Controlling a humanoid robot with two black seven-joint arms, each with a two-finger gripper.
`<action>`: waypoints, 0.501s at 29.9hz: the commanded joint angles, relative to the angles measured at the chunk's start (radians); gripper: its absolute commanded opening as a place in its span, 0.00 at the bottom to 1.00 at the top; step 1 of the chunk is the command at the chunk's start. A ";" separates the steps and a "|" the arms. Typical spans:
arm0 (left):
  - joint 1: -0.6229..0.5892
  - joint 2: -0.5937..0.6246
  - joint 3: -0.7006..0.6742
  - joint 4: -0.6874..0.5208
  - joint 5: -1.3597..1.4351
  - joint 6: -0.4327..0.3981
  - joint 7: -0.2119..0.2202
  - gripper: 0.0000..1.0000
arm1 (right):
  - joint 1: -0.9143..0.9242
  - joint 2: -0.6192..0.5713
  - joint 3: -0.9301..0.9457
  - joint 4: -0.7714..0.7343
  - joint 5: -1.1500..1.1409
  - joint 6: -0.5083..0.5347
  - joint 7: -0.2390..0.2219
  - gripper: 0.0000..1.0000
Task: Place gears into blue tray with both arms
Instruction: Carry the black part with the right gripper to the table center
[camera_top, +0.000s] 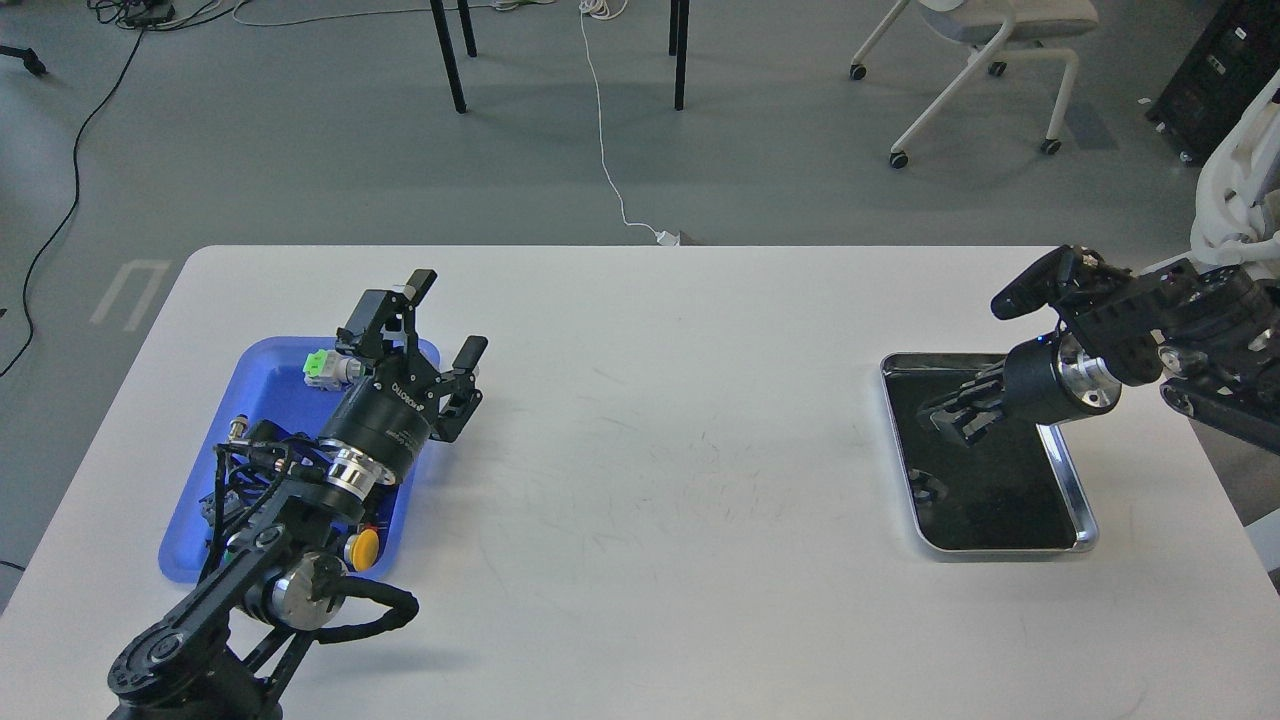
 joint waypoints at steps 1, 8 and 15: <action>0.000 0.002 0.000 -0.001 0.000 0.000 0.001 0.98 | 0.057 0.072 -0.021 0.028 0.092 0.005 0.000 0.15; 0.000 0.002 -0.001 -0.001 0.001 0.000 0.001 0.98 | 0.080 0.252 -0.066 0.002 0.175 -0.004 0.000 0.15; 0.000 -0.001 -0.001 -0.001 0.001 0.002 0.001 0.98 | 0.072 0.370 -0.126 -0.042 0.181 -0.073 0.000 0.15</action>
